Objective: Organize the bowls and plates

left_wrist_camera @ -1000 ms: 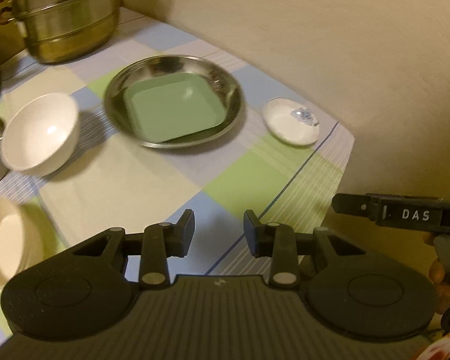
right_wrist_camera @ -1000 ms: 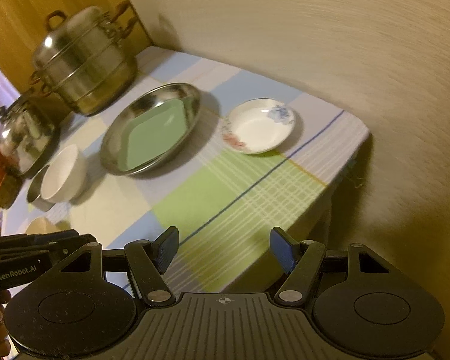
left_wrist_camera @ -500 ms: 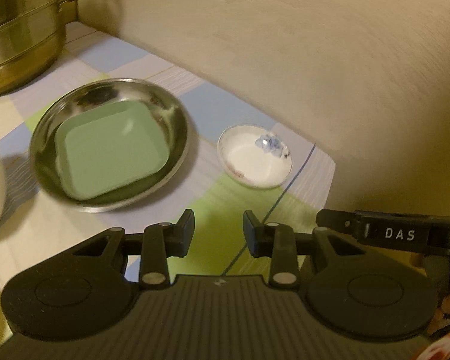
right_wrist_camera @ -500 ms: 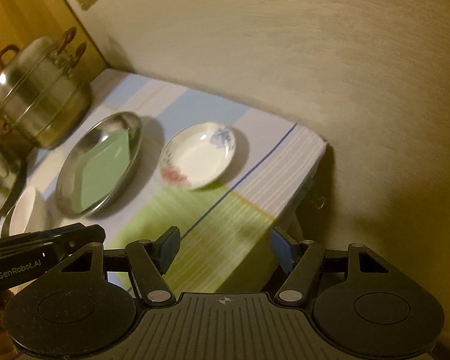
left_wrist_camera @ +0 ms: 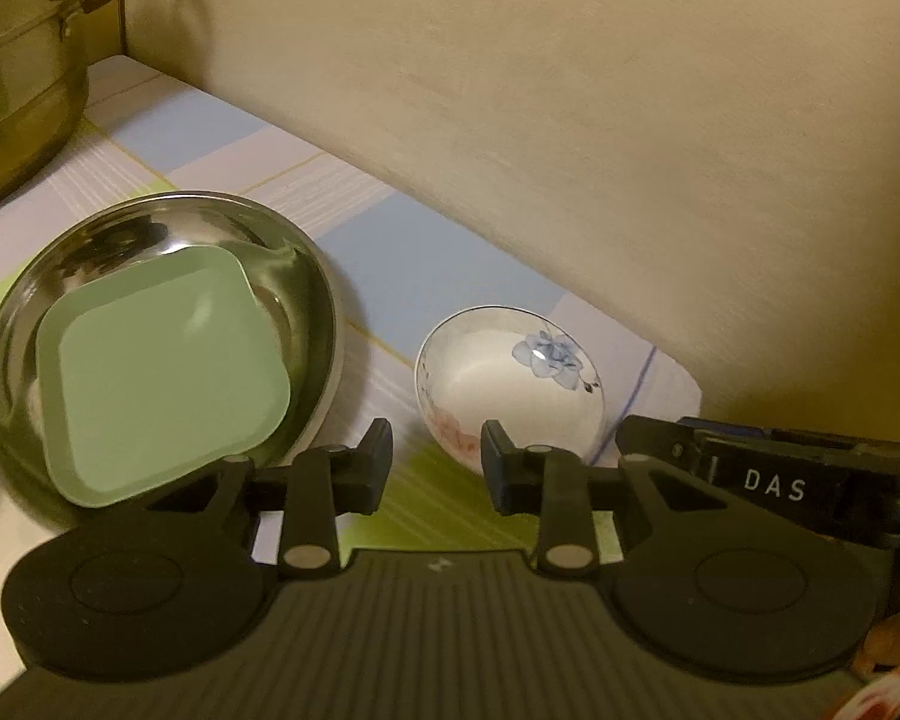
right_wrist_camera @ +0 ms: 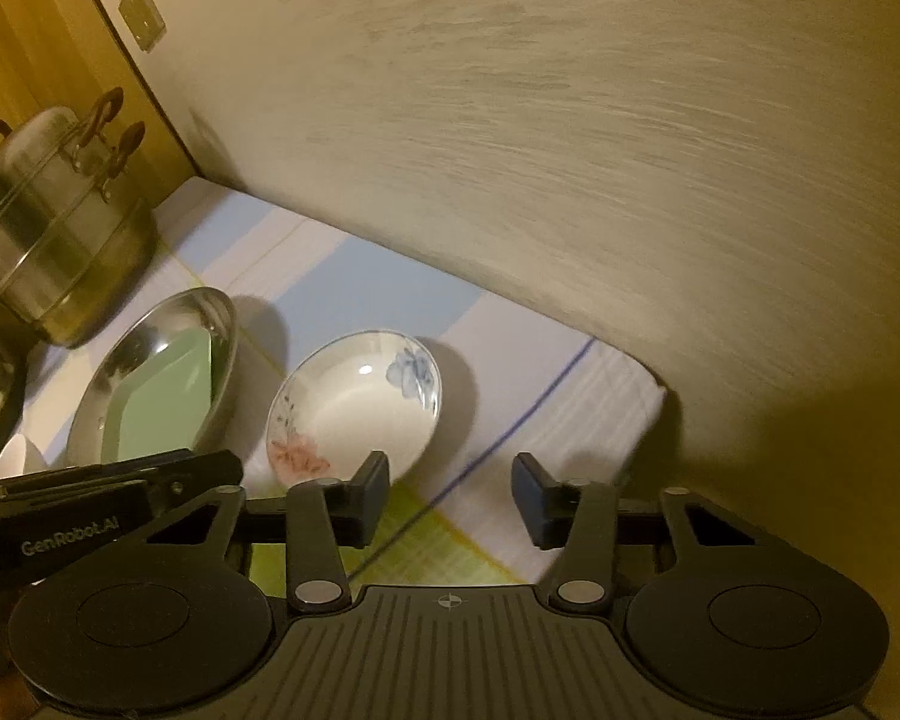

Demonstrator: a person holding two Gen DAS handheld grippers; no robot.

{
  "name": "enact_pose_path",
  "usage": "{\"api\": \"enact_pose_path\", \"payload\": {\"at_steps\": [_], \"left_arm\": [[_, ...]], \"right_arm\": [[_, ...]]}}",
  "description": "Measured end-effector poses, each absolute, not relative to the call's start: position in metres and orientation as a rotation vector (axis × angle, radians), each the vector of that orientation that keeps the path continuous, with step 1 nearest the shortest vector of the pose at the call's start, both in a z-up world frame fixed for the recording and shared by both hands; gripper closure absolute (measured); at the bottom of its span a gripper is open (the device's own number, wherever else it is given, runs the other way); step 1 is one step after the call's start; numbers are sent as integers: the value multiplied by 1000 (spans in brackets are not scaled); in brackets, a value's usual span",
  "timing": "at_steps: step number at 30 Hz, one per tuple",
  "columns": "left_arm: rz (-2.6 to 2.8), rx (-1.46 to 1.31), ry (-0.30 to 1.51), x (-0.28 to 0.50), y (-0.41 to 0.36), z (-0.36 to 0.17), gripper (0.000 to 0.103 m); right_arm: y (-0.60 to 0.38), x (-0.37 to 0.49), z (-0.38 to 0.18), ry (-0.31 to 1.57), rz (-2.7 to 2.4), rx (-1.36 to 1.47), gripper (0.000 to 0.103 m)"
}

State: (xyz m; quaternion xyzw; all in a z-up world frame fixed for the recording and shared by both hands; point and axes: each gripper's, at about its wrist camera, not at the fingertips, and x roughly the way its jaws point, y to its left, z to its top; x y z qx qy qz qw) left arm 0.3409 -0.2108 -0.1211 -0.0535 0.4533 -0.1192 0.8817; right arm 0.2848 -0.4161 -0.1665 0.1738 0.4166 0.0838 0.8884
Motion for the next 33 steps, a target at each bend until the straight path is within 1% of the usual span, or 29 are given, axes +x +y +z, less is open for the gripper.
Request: {"api": "enact_pose_path", "payload": {"at_steps": [3,5,11,14,17,19,20,22,26,33], "left_arm": [[-244,-103,958,348,-214,-126,78],[-242,-100,962,352,-217,-129,78],[-229,-90,988,361,-222,-141,79],[-223,-95,999,366,-223,-145,81],[-214,-100,1008,371,-223,-148,85],[-213,-102,1010,373,-224,-150,90],[-212,-103,1011,375,-224,-150,91],[-214,-106,1013,376,-224,-151,93],[-212,-102,1011,376,-224,-151,94],[-216,-100,1005,373,-225,-150,94]], "right_arm": [[-415,295,-170,862,181,355,63],[-414,301,-172,863,182,350,65],[-413,315,-180,870,193,336,74],[-412,320,-184,875,199,332,77],[-411,324,-186,878,205,328,80],[-410,327,-187,881,210,329,84],[-411,327,-187,882,213,334,85],[-411,329,-187,884,222,342,91],[-408,330,-186,884,232,335,97],[-408,329,-186,889,227,331,98]]}}
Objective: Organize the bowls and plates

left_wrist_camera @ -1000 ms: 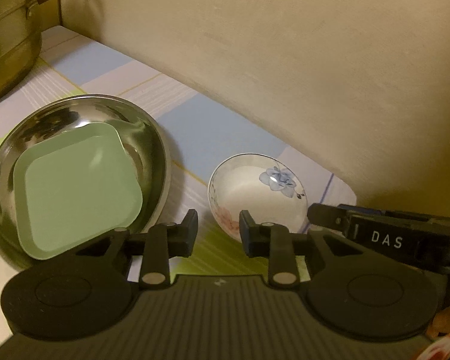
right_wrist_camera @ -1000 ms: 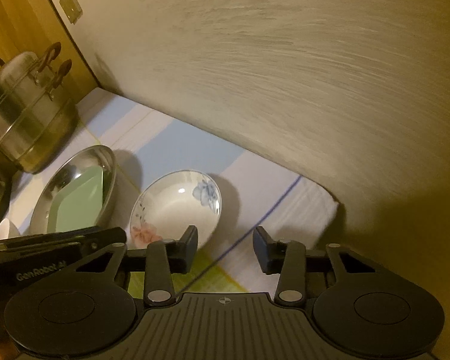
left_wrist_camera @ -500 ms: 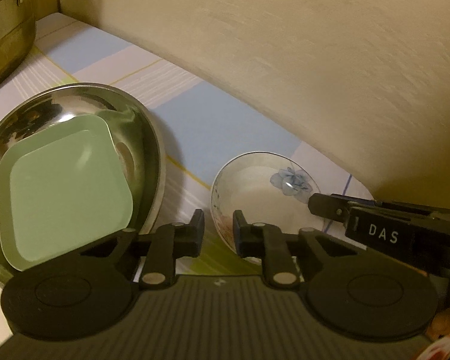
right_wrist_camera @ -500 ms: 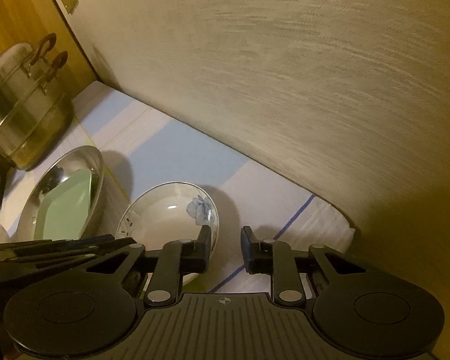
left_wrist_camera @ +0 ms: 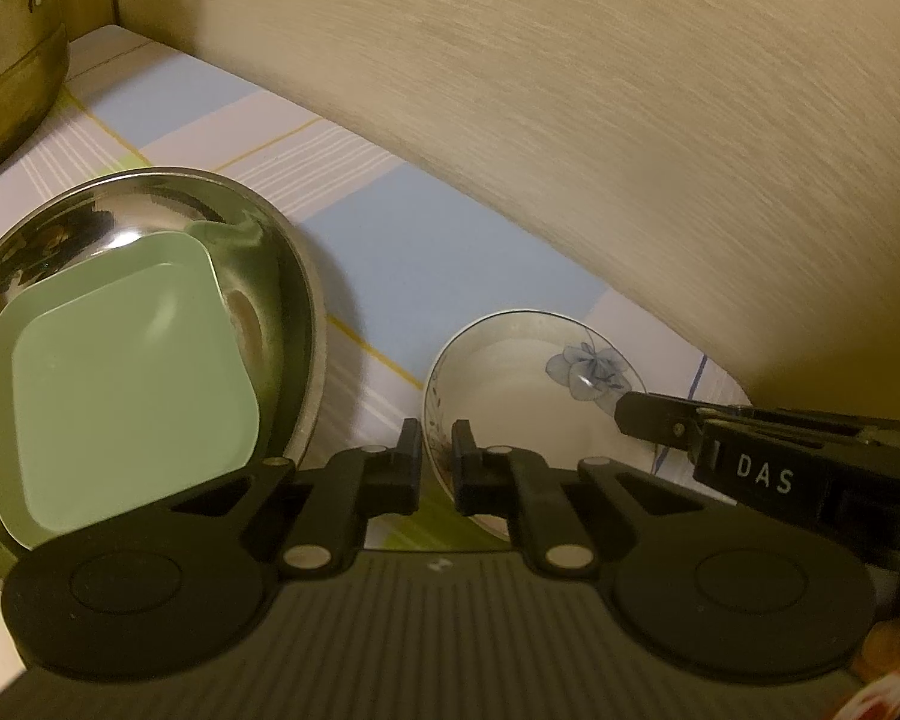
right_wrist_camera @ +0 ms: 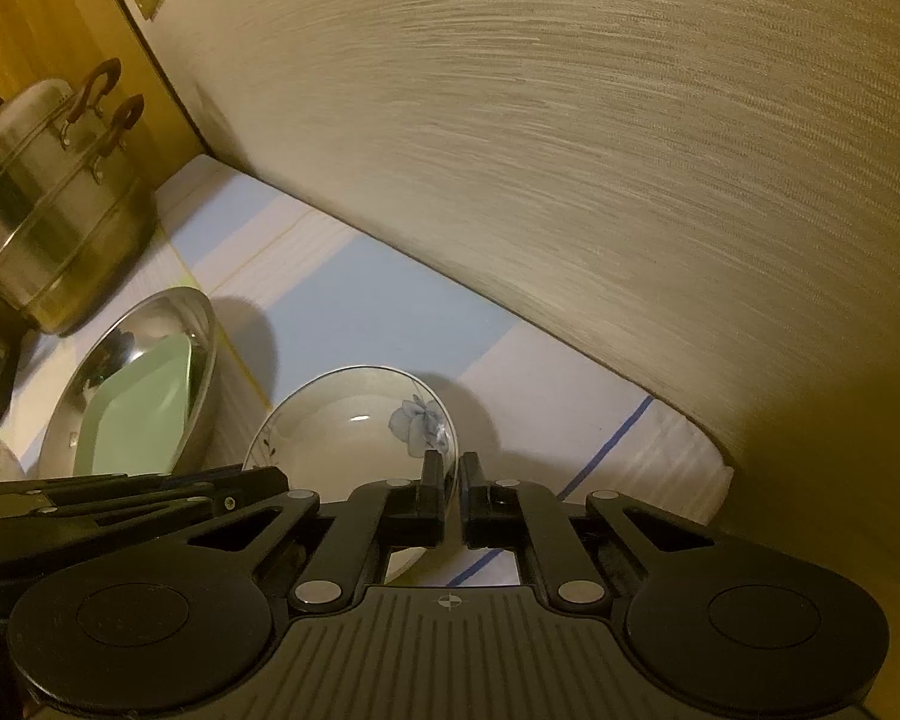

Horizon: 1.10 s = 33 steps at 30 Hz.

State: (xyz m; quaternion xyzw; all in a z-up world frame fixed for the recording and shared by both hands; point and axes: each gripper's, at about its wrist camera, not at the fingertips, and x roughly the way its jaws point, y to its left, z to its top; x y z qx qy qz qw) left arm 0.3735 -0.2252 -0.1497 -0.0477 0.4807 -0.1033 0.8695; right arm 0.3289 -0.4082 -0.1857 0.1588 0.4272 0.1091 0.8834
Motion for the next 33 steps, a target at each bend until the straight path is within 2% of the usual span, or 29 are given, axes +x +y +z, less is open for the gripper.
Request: {"api": "enact_pose_path", "payload": {"at_steps": [14,33], "left_arm": [[-180,-145,936,361,-207,-119,95],[111,-259,891,336,-110,-99,95]], "right_arm": [[-402,325,-156,839,288,329,99],[-306,352,-142,848,577,227,99]]}}
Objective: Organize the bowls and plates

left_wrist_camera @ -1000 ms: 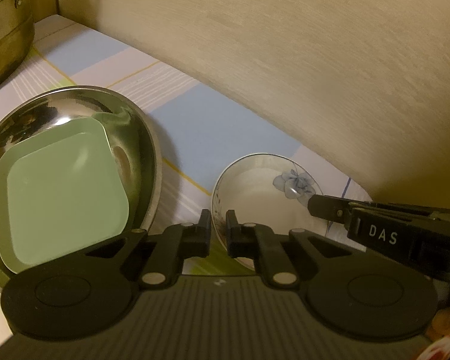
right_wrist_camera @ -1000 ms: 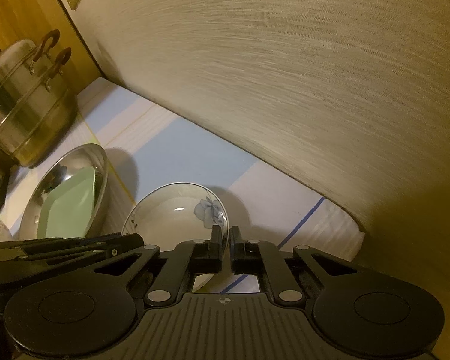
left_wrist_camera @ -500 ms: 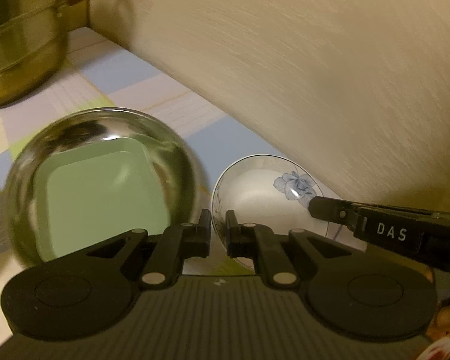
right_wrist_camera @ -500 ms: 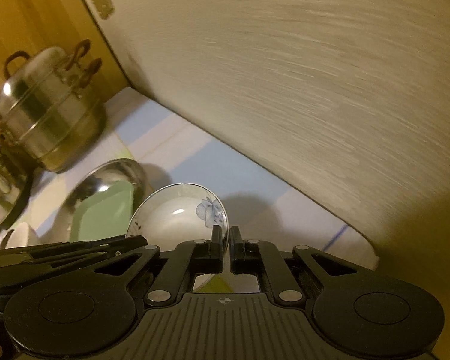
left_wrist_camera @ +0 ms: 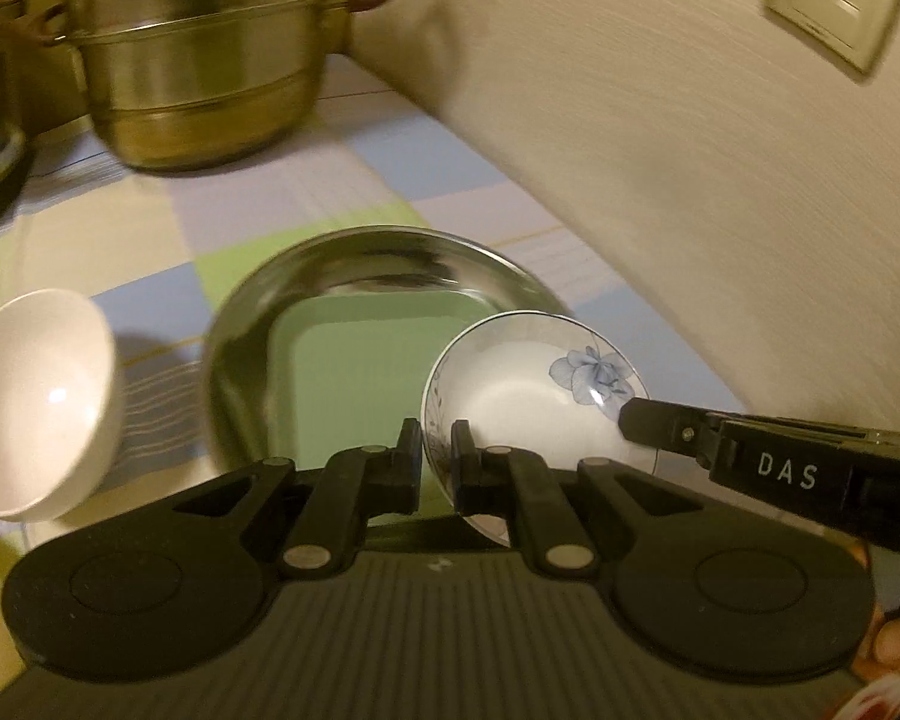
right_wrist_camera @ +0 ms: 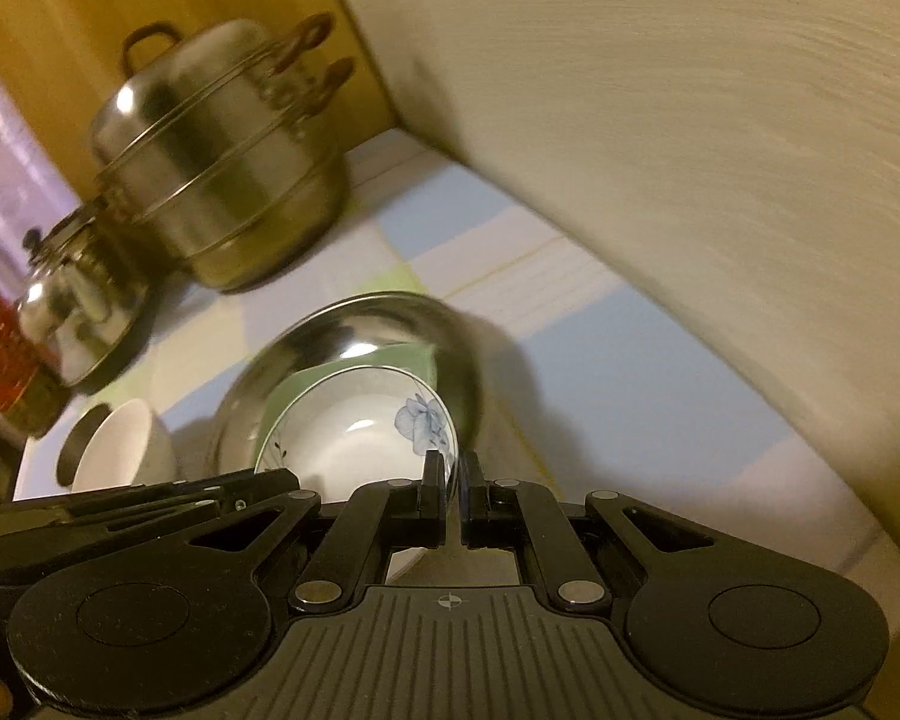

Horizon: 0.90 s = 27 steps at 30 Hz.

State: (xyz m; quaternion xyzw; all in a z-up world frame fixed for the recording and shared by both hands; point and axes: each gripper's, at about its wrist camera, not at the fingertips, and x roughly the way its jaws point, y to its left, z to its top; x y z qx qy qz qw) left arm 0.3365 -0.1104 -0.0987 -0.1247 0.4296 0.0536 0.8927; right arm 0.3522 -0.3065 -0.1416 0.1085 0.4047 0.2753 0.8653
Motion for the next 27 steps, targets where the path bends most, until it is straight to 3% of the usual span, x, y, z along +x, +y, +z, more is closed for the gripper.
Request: {"api": "enact_pose_path", "payload": {"at_steps": [27], "left_arm": [[259,-293,962,369,-77,-141,95]], "right_arm": [[-247,406,-179,933,663,132,98]]}}
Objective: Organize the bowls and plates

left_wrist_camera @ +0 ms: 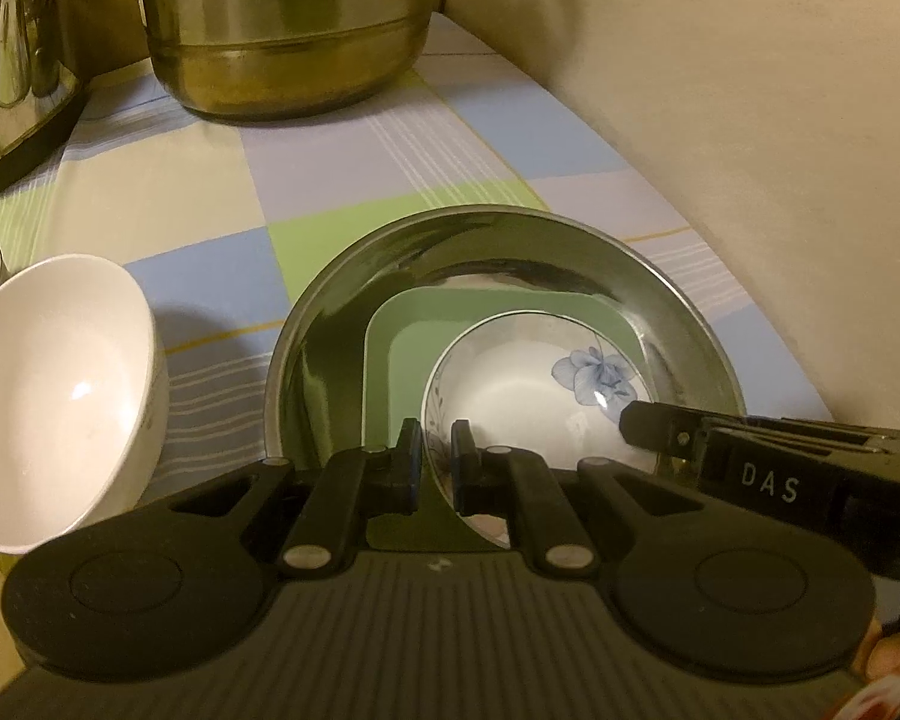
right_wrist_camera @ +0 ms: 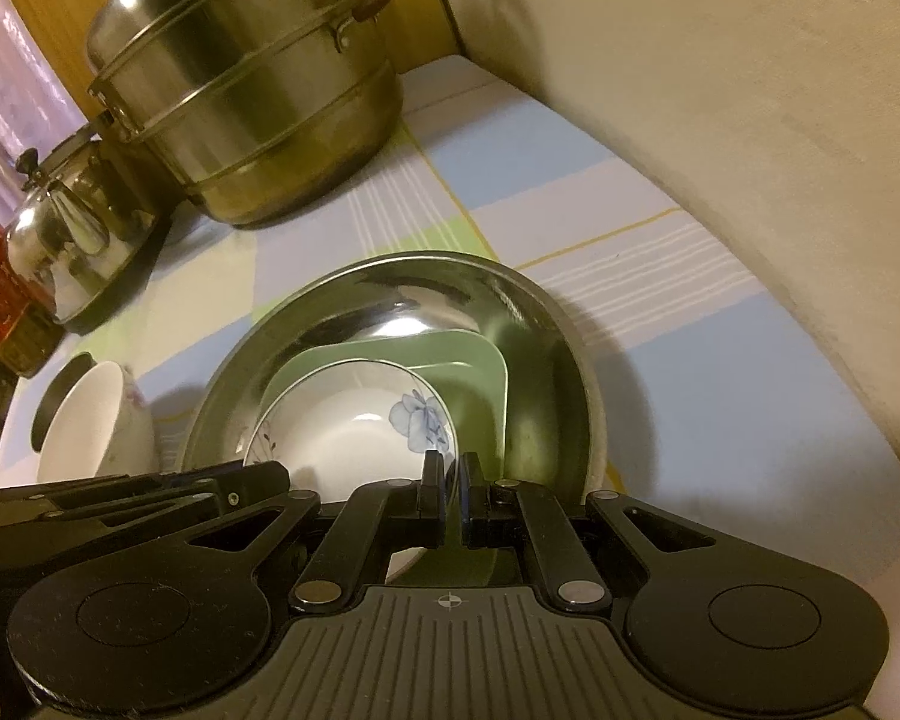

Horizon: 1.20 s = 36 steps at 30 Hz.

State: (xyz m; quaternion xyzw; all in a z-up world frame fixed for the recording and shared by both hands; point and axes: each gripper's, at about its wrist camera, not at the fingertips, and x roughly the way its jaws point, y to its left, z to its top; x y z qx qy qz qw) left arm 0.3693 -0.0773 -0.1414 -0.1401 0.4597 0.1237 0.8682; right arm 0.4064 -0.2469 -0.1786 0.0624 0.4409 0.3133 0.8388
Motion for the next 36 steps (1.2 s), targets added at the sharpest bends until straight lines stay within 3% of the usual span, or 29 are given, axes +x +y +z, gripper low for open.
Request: {"api": "enact_pose_path", "payload": {"at_steps": [12,20,21,25,36], "left_arm": [[276,-311,973,373,-75,-147,94],[273,-313,960,370,-76,-140,86],[271,-313,954,369,-77,-137,85],[255,-307,925,360,-80,-123,84],[185,-287,899,297,-80,-86,79]], "right_arm": [[-243,412,-181,940,667,132,98],[-247,412,-176,932,676,149,96],[-249,411,-174,924,678,158,93],[-258,403,-165,885,673,200,59],[-283,360,-134,852,654,257,50]]}}
